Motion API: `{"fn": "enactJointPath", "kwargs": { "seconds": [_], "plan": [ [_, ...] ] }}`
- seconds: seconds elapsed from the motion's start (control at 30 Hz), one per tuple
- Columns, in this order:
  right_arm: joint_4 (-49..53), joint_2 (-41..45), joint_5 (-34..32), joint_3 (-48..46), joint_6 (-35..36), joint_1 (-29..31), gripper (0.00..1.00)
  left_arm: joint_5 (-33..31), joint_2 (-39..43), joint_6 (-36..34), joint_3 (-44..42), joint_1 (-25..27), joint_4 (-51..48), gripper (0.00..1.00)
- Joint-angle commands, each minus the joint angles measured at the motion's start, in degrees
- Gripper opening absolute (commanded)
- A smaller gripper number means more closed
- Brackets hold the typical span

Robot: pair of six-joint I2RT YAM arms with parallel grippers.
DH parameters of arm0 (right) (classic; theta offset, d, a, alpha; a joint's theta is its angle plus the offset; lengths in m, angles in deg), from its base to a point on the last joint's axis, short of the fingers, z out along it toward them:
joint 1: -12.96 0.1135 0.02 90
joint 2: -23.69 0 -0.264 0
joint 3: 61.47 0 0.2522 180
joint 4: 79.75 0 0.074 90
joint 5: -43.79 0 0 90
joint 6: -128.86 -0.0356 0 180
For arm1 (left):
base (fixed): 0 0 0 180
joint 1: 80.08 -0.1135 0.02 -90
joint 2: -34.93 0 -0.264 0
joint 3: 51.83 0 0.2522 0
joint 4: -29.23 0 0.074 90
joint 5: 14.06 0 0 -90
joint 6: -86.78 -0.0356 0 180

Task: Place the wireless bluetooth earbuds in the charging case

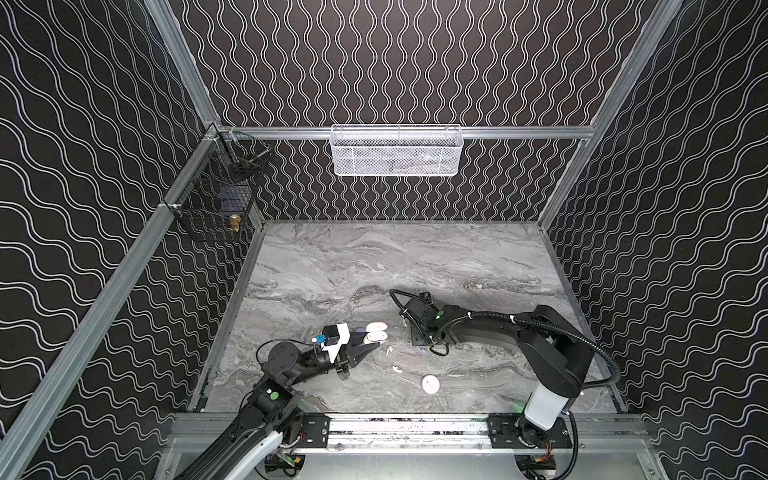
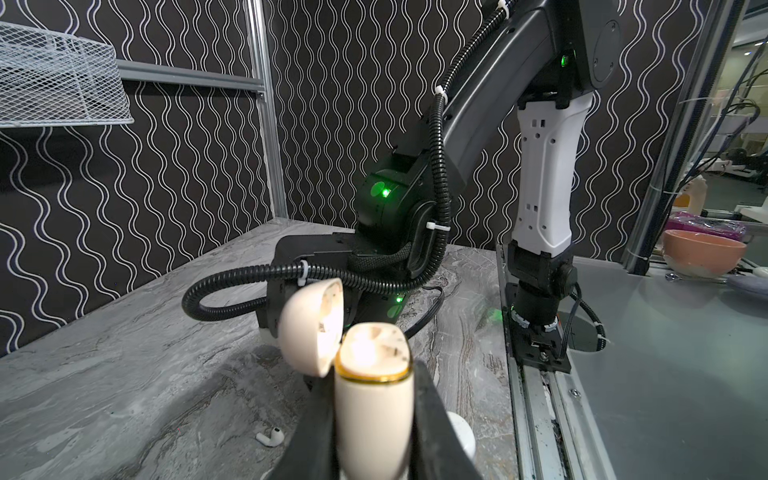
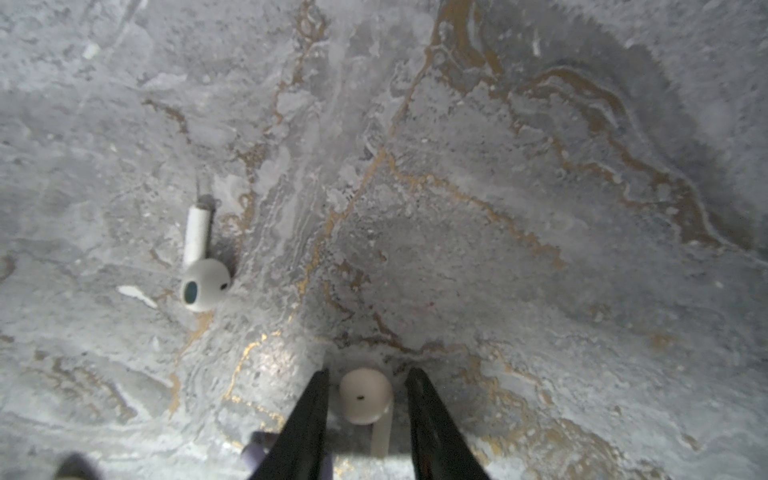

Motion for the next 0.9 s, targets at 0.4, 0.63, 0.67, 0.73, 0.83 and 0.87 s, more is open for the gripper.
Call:
{"fn": "enactJointPath", "kwargs": {
  "seconds": [0.4, 0.63, 0.67, 0.73, 0.83, 0.87],
  "plan": [
    [1.59, 0.54, -0.17, -1.63, -1.44, 0.57, 0.16, 0.49, 0.31, 0.42, 0.43, -0.03, 1.60, 0.00],
    [0.81, 8.11, -5.25, -1.35, -1.61, 0.66, 0.15, -0.63, 0.04, 0.89, 1.07, 0.05, 1.96, 0.00],
    [0.71, 9.75, -6.46, -0.96, -1.39, 0.72, 0.15, -1.03, -0.02, 0.90, 1.37, 0.00, 1.76, 0.00],
    [0.99, 13.92, -9.74, 1.40, -1.08, 1.22, 0.14, -1.97, -0.18, 1.41, 1.73, 0.05, 2.47, 0.00],
    [1.06, 19.67, -15.61, 4.41, 0.00, 3.31, 0.14, -3.84, -0.33, 2.68, 1.97, -0.04, 4.97, 0.00],
    [0.30, 21.72, -17.98, 5.37, 0.91, 4.56, 0.14, -4.18, -0.42, 2.90, 2.40, -0.07, 5.26, 0.00]
  ]
}}
